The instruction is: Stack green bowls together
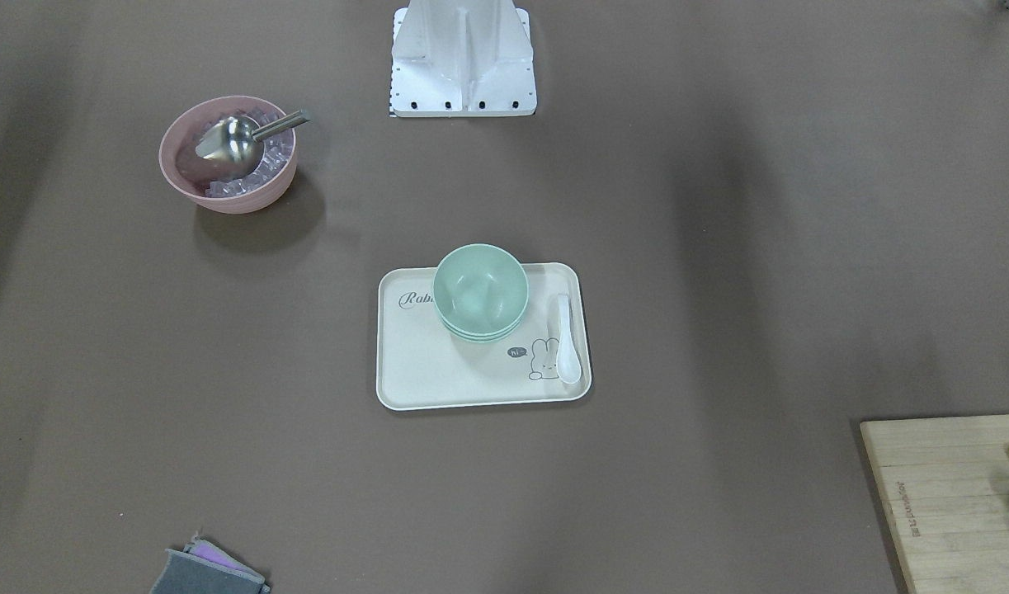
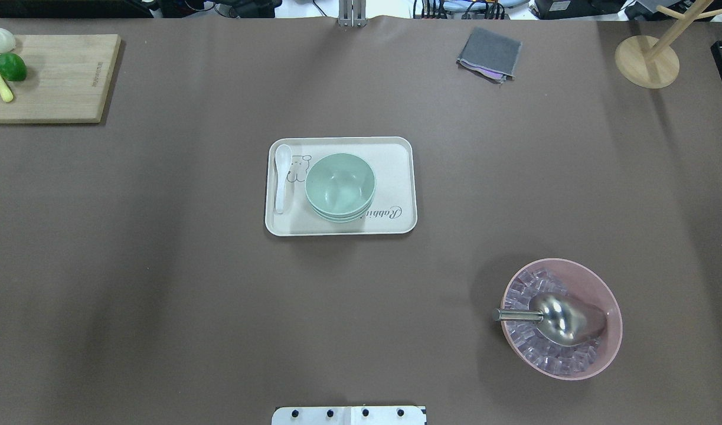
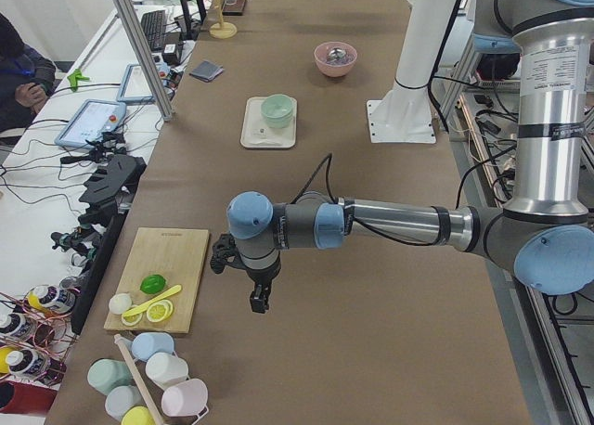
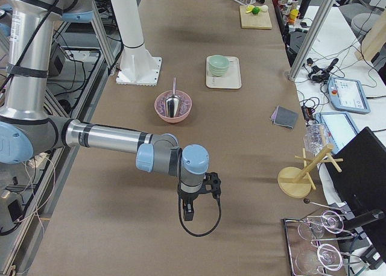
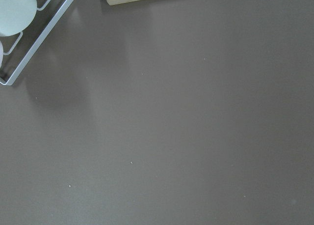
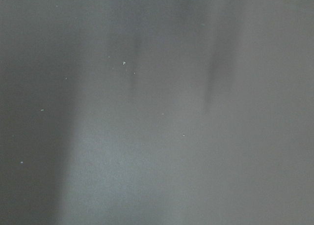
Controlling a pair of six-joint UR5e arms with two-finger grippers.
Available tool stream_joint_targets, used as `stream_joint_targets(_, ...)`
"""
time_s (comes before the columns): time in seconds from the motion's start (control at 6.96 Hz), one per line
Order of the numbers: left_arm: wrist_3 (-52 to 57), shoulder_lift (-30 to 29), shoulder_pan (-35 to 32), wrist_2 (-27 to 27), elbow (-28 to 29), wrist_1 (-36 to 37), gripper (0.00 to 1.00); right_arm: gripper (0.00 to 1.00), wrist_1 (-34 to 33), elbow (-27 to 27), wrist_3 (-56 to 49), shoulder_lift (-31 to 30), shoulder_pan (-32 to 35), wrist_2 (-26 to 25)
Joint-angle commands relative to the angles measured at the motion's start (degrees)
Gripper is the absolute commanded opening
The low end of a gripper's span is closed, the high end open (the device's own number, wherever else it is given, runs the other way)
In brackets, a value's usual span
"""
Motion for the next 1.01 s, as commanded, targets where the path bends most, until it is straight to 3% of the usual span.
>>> stream_joint_targets(0.0, 0.16, 1.22, 0.00, 0.03, 1.14, -0.26, 1.00, 1.00, -0.09, -0.10, -0.48, -0.29, 0.03, 0.21)
stream_joint_targets(0.86, 0.42, 3.52, -0.09, 0.02, 1.06, -0.35, 1.00, 1.00, 0.17, 0.16, -0.57, -0.64, -0.06, 0.83)
